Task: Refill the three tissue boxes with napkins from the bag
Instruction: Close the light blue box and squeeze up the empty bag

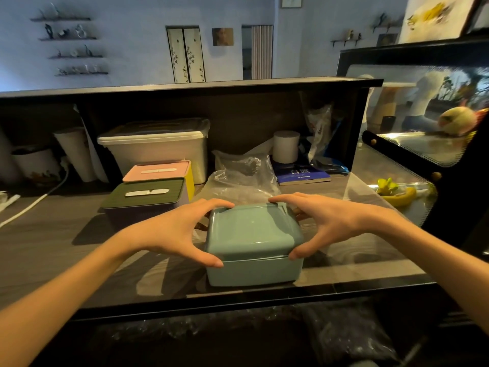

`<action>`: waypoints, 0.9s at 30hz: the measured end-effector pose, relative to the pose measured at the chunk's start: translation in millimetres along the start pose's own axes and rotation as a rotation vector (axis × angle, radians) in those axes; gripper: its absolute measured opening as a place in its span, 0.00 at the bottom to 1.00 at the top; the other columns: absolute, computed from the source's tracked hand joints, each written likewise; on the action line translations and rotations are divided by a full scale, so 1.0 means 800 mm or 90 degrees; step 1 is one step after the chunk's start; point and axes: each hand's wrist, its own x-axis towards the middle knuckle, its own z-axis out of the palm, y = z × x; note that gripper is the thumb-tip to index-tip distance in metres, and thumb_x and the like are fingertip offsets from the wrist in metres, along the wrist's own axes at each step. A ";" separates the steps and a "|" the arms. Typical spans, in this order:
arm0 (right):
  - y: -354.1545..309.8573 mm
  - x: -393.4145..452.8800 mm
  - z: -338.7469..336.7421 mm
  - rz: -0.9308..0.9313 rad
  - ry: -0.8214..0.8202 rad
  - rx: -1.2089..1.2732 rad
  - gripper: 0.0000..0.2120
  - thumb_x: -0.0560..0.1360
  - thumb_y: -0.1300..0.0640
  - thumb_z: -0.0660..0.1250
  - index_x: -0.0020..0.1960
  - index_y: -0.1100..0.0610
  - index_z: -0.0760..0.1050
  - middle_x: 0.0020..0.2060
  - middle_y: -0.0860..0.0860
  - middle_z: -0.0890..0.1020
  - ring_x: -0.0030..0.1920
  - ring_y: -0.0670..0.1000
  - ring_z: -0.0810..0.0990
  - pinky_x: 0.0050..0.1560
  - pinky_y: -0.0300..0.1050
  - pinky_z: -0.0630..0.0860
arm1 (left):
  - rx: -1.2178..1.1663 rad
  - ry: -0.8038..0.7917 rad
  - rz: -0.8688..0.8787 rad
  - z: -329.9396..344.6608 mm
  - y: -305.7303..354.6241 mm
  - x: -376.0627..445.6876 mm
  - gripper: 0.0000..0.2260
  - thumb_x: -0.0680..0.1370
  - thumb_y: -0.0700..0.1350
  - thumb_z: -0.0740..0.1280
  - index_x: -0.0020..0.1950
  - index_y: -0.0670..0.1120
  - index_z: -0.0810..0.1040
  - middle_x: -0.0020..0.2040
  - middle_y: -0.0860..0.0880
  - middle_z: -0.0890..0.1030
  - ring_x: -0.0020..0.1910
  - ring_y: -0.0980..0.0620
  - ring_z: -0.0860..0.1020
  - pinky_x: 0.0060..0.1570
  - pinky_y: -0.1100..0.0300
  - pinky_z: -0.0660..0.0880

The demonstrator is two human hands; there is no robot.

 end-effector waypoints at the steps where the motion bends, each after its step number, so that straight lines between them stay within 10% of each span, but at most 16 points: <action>1: -0.002 0.000 0.000 0.001 0.002 -0.007 0.54 0.66 0.38 0.80 0.81 0.40 0.50 0.74 0.41 0.65 0.70 0.43 0.67 0.71 0.41 0.68 | -0.002 0.000 0.000 -0.001 0.000 0.000 0.46 0.67 0.62 0.79 0.78 0.61 0.57 0.72 0.64 0.65 0.70 0.66 0.65 0.66 0.71 0.68; 27: -0.009 -0.004 0.003 0.036 -0.009 -0.061 0.52 0.68 0.35 0.77 0.81 0.41 0.49 0.73 0.43 0.66 0.57 0.41 0.73 0.51 0.30 0.68 | 0.016 -0.019 0.000 -0.004 -0.004 0.003 0.47 0.67 0.63 0.78 0.79 0.62 0.56 0.74 0.64 0.64 0.71 0.66 0.64 0.63 0.76 0.65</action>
